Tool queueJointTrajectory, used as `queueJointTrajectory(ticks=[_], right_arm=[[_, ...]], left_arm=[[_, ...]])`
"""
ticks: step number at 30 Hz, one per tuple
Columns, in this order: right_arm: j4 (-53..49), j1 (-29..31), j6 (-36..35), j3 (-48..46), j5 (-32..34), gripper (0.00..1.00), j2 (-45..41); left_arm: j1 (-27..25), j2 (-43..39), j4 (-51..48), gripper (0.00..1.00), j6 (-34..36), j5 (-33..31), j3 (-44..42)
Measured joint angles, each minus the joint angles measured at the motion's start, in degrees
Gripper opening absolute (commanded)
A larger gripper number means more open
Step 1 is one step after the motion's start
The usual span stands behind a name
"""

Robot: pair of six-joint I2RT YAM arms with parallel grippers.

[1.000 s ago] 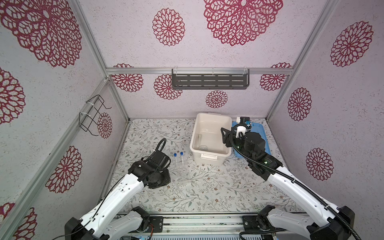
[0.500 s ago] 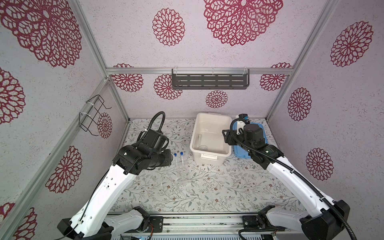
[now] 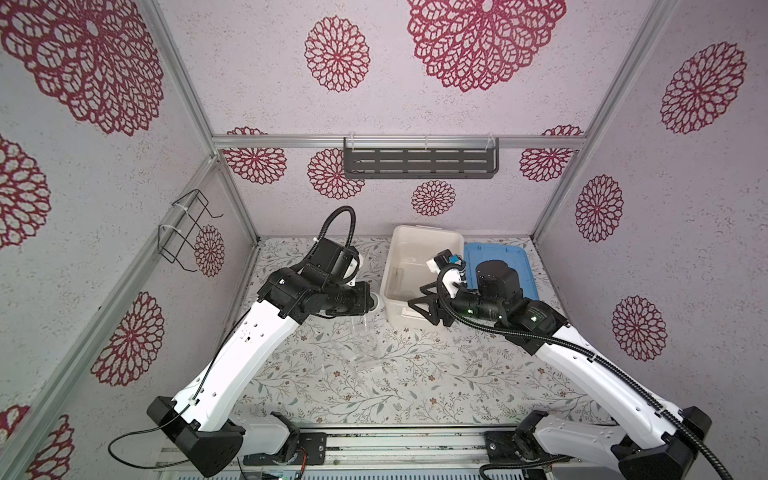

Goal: Organize the chemistry lab equipment

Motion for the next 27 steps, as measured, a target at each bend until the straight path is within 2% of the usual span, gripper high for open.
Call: queueJointTrajectory(ticks=[3, 8, 12, 17, 21, 27], right_arm=[[-4.09, 0.33, 5.20, 5.55, 4.42, 0.49, 2.84], [-5.95, 4.48, 24.33, 9.94, 9.66, 0.45, 6.60], [-5.07, 11.82, 37.31, 7.96, 11.98, 0.43, 6.71], [-7.72, 15.10, 45.20, 7.91, 16.31, 0.46, 6.29], [-15.34, 12.50, 49.03, 4.26, 23.65, 0.47, 0.90], [-25.33, -2.75, 50.71, -5.60, 28.09, 0.47, -15.13]], left_arm=[[-0.07, 0.00, 0.31, 0.00, -3.26, -1.36, -0.13], [-0.52, -0.02, 2.71, 0.00, -10.14, -4.90, -1.51], [-2.69, 0.66, 5.11, 0.00, -14.16, -6.75, -2.45], [-6.10, 3.61, 8.15, 0.00, -16.22, -6.64, -3.19], [-10.69, 6.51, 9.90, 0.00, -15.67, -8.57, -4.46], [-18.80, 11.30, 10.73, 0.00, -9.62, -11.32, -6.51]])
